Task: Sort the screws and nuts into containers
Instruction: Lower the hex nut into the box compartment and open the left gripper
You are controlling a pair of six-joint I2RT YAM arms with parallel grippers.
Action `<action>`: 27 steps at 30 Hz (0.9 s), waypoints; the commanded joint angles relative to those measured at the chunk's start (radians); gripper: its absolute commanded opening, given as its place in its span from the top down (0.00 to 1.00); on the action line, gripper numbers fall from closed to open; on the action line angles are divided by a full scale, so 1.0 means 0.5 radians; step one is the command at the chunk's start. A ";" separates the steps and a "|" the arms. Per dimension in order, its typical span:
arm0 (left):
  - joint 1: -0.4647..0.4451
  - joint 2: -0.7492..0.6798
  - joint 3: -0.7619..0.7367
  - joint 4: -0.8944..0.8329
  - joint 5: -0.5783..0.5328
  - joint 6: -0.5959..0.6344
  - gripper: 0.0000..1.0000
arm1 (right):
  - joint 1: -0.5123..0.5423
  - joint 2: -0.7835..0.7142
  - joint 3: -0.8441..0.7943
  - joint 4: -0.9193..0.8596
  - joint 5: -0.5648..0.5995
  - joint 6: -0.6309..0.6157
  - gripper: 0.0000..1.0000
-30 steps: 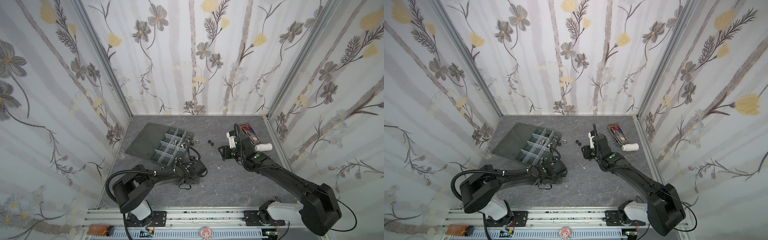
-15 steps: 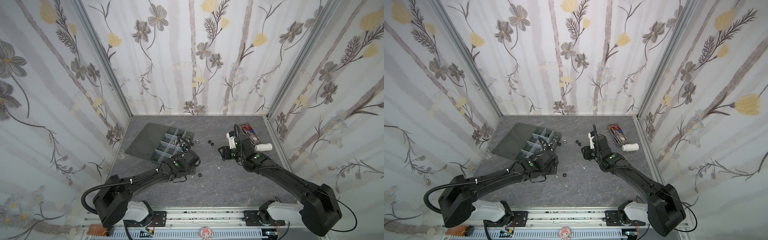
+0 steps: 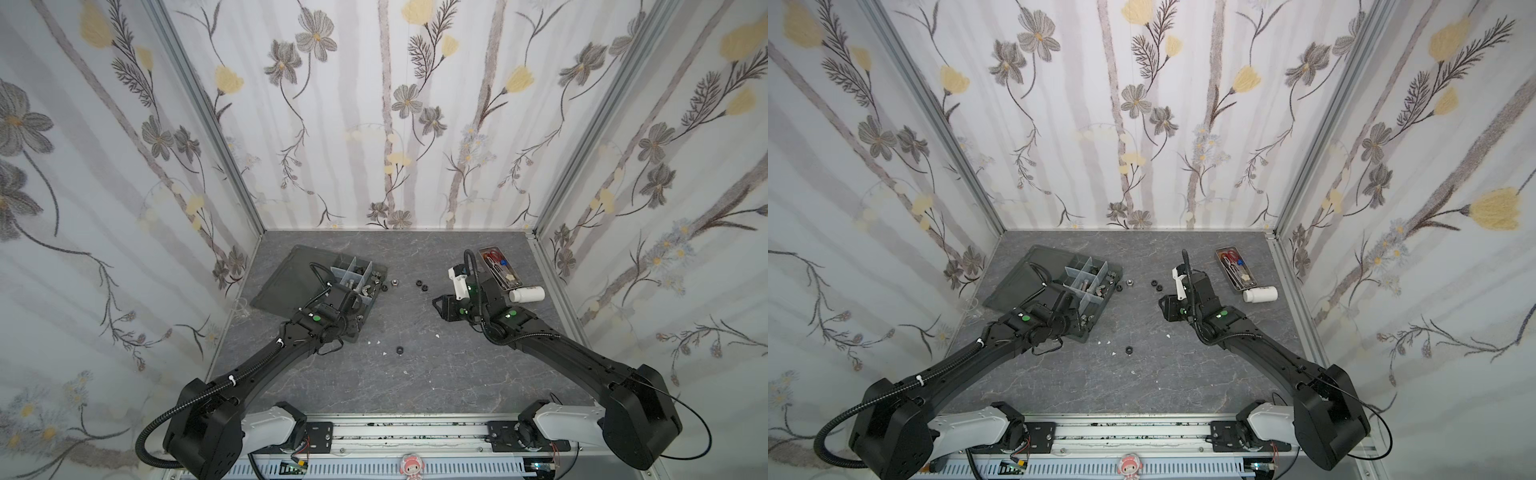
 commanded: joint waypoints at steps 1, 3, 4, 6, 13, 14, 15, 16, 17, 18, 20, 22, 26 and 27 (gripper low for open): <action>0.059 0.035 0.019 0.029 0.043 0.061 0.74 | 0.017 0.012 -0.004 0.076 -0.003 0.018 0.52; 0.084 0.066 0.042 0.035 0.041 0.072 0.74 | 0.022 0.016 -0.004 0.077 -0.006 0.016 0.52; 0.095 0.106 0.057 0.036 0.033 0.073 0.74 | 0.025 0.018 -0.003 0.079 -0.006 0.016 0.52; 0.117 0.169 0.084 0.044 0.035 0.085 0.74 | 0.026 0.019 -0.008 0.080 -0.007 0.011 0.52; 0.140 0.320 0.140 0.097 0.079 0.076 0.74 | 0.029 0.028 -0.036 0.109 -0.021 0.002 0.52; 0.140 0.341 0.145 0.102 0.081 0.077 0.74 | 0.028 0.028 -0.041 0.113 -0.019 -0.002 0.52; 0.140 0.355 0.151 0.103 0.084 0.074 0.74 | 0.029 0.028 -0.048 0.118 -0.019 -0.003 0.52; 0.140 0.374 0.155 0.109 0.089 0.075 0.74 | 0.030 0.028 -0.056 0.126 -0.021 -0.006 0.52; 0.136 0.391 0.160 0.115 0.096 0.074 0.74 | 0.028 0.031 -0.062 0.131 -0.020 -0.009 0.52; 0.134 0.405 0.164 0.116 0.099 0.073 0.74 | 0.030 0.034 -0.066 0.136 -0.024 -0.009 0.52; 0.124 0.431 0.173 0.127 0.102 0.070 0.74 | 0.029 0.042 -0.076 0.149 -0.028 -0.012 0.52; 0.117 0.464 0.187 0.131 0.102 0.068 0.74 | 0.030 0.053 -0.087 0.161 -0.030 -0.016 0.52; 0.101 0.527 0.216 0.137 0.105 0.067 0.71 | 0.030 0.072 -0.100 0.176 -0.043 -0.018 0.52; 0.097 0.537 0.220 0.137 0.105 0.066 0.70 | 0.028 0.076 -0.102 0.179 -0.043 -0.021 0.52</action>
